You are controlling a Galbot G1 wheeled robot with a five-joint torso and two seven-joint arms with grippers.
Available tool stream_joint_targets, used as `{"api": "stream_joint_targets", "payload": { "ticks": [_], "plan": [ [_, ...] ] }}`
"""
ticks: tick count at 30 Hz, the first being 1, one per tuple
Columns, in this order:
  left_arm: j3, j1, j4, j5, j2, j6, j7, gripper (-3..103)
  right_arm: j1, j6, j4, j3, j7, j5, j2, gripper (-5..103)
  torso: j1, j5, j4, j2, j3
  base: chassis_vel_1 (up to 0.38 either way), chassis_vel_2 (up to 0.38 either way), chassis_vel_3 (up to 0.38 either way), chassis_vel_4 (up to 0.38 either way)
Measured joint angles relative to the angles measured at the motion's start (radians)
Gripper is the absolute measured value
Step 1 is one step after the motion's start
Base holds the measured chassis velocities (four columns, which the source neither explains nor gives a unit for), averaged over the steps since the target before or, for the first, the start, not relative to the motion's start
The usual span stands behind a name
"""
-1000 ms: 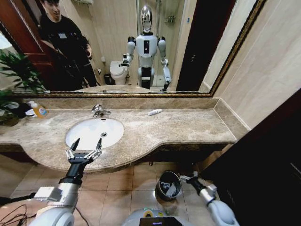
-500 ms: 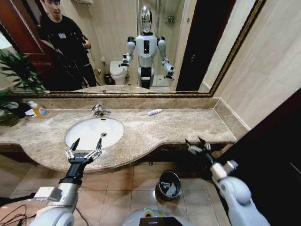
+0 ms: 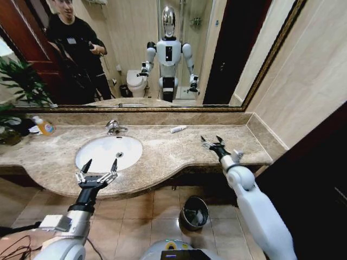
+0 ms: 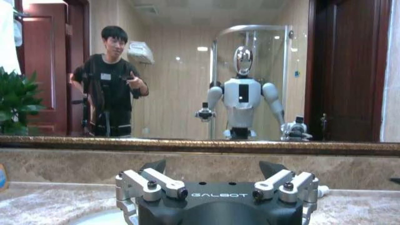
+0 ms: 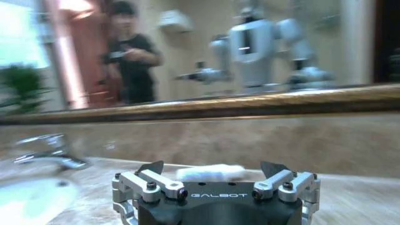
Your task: Pick up the trash from the sink and place it in the trash bin.
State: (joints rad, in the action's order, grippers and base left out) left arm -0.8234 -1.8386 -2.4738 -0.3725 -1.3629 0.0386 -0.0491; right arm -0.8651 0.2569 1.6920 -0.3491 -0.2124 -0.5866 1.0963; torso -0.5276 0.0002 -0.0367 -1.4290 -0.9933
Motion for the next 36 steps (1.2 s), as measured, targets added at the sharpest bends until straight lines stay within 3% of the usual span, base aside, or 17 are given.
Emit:
{"api": "stream_joint_targets", "payload": {
  "ticks": [1,4,8,10,11,12,13,15,17,18,26,28,32,36],
  "plan": [
    [0.0,0.0,0.0,0.0,0.0,0.0,0.0,100,0.074,-0.005,-0.062,0.04,-0.049,0.0,-0.011,100,0.0,-0.0001,-0.0001,0.0,0.0,0.0,0.0,0.0,0.0],
    [0.0,0.0,0.0,0.0,0.0,0.0,0.0,100,0.186,-0.006,-0.16,0.105,-0.093,-0.003,-0.016,100,0.0,-0.0003,-0.0001,0.0,0.0,0.0,0.0,0.0,0.0],
    [0.0,0.0,0.0,0.0,0.0,0.0,0.0,100,0.292,-0.013,-0.275,0.189,-0.091,-0.003,-0.001,100,0.0,-0.0003,-0.0002,0.0,0.0,0.0,0.0,0.0,0.0],
    [0.0,0.0,0.0,0.0,0.0,0.0,0.0,100,0.339,0.014,-0.308,0.26,0.044,-0.015,0.021,100,0.0,-0.0004,0.0,0.0,0.0,0.0,0.0,0.0,0.0],
    [0.0,0.0,0.0,0.0,0.0,0.0,0.0,100,0.339,0.014,-0.308,0.26,0.044,-0.015,0.021,100,0.0,-0.0004,0.0,0.0,0.0,0.0,0.0,0.0,0.0],
    [0.0,0.0,0.0,0.0,0.0,0.0,0.0,100,0.347,0.028,-0.309,0.278,0.095,-0.025,0.028,100,0.0,-0.0002,0.0,0.0,0.0,0.0,0.0,0.0,0.0],
    [0.0,0.0,0.0,0.0,0.0,0.0,0.0,100,0.366,0.059,-0.309,0.314,0.199,-0.05,0.045,100,0.0,-0.0003,-0.0001,0.0,0.0,0.0,0.0,0.0,0.0],
    [0.0,0.0,0.0,0.0,0.0,0.0,0.0,100,0.391,0.08,-0.311,0.364,0.307,-0.089,0.071,100,0.0,-0.0004,0.0,0.0,0.0,0.0,0.0,0.0,0.0],
    [0.0,0.0,0.0,0.0,0.0,0.0,0.0,100,0.399,0.081,-0.313,0.378,0.333,-0.098,0.078,100,0.0,-0.0005,-0.0001,0.0,0.0,0.0,0.0,0.0,0.0],
    [0.0,0.0,0.0,0.0,0.0,0.0,0.0,100,0.425,0.082,-0.321,0.419,0.405,-0.13,0.099,100,0.0,-0.0002,-0.0002,0.0,0.0,0.0,0.0,0.0,0.0],
    [0.0,0.0,0.0,0.0,0.0,0.0,0.0,100,0.541,0.106,-0.414,0.473,0.484,-0.161,0.165,100,0.0,-0.0005,0.0,0.0,0.0,0.0,0.0,0.0,0.0],
    [0.0,0.0,0.0,0.0,0.0,0.0,0.0,100,0.581,0.113,-0.451,0.497,0.566,-0.191,0.197,100,0.0,-0.0004,-0.0001,0.0,0.0,0.0,0.0,0.0,0.0],
    [0.0,0.0,0.0,0.0,0.0,0.0,0.0,100,0.606,0.125,-0.475,0.518,0.633,-0.232,0.232,100,0.0,-0.0006,-0.0002,0.0,0.0,0.0,0.0,0.0,0.0],
    [0.0,0.0,0.0,0.0,0.0,0.0,0.0,100,0.622,0.12,-0.518,0.538,0.626,-0.199,0.262,100,0.0,-0.0005,-0.0001,0.0,0.0,0.0,0.0,0.0,0.0]
  ]
}}
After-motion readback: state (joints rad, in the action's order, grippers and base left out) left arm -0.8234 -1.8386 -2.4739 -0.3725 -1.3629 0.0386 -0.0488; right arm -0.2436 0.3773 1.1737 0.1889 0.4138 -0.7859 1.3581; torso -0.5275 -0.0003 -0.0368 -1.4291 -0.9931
